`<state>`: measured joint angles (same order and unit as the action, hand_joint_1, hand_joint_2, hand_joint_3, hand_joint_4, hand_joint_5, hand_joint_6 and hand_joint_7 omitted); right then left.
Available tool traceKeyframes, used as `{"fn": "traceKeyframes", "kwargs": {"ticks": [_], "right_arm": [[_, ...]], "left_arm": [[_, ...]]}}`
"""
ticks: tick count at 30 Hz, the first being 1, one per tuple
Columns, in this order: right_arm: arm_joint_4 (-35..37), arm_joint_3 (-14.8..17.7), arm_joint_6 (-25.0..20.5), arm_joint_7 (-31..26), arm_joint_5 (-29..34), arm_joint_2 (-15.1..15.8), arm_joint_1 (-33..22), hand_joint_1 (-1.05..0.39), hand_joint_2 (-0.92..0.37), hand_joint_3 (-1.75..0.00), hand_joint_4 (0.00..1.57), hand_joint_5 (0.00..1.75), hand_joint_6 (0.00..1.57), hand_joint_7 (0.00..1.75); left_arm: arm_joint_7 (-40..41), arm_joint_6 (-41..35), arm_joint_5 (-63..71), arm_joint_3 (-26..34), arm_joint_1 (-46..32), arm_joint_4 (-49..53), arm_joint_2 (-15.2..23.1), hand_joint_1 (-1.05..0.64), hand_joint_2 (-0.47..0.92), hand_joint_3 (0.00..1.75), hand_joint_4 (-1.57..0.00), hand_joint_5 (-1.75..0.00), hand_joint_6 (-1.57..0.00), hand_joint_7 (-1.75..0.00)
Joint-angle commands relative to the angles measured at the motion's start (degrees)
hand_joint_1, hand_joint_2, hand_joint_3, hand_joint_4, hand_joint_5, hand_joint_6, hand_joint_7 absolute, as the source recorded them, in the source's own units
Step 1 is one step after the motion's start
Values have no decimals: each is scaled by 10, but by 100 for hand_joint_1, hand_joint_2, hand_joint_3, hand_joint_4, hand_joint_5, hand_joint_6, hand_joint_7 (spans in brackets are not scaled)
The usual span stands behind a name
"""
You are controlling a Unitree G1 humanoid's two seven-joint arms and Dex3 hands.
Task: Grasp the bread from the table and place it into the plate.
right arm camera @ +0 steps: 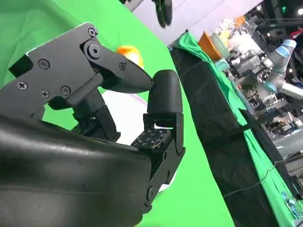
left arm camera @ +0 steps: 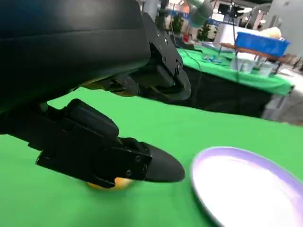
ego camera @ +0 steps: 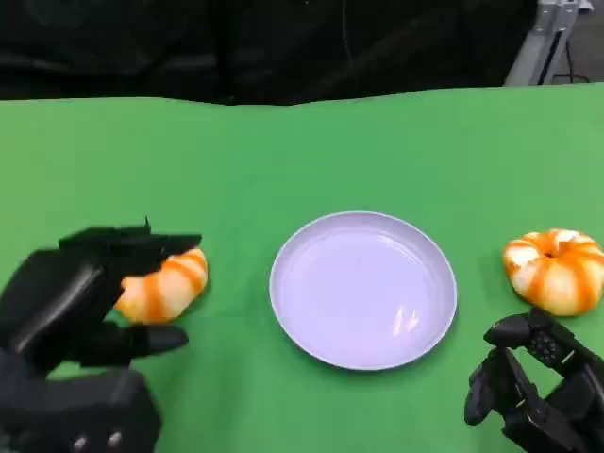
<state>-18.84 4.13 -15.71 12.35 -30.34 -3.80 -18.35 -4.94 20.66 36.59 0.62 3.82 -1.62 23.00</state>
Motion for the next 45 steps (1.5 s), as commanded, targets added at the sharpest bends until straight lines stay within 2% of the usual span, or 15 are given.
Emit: {"fn": "traceKeyframes", "kwargs": {"ticks": [1, 10, 24, 32, 45], "right_arm": [[-4, 4, -2, -1, -2, 6, -5, -15, -54, -111, 83, 175, 80, 143], [-3, 2, 3, 0, 0, 4, -5, -15, -54, -109, 83, 175, 80, 144], [-11, -1, -3, -5, -2, 3, -8, -16, -54, -109, 84, 175, 80, 144], [-14, -2, -3, -12, 1, 0, -9, -16, -53, -110, 84, 175, 81, 144], [-11, 0, -6, -6, -6, 0, -8, -15, -54, -111, 84, 175, 81, 143]], "left_arm": [[36, -17, 49, -29, 44, 24, 16, -87, 92, 13, -30, -10, -47, 0], [62, -49, 84, -84, 109, 104, 15, -96, 92, 14, -30, -7, -45, 0], [48, -131, 102, -172, 216, 282, 18, -100, 92, 16, -23, -1, -40, 0], [65, -140, 98, -201, 259, 368, 13, -98, 92, 14, -24, -1, -41, 0], [99, -129, 77, -239, 316, 523, -20, -98, 92, 15, -24, -1, -41, -1]]}}
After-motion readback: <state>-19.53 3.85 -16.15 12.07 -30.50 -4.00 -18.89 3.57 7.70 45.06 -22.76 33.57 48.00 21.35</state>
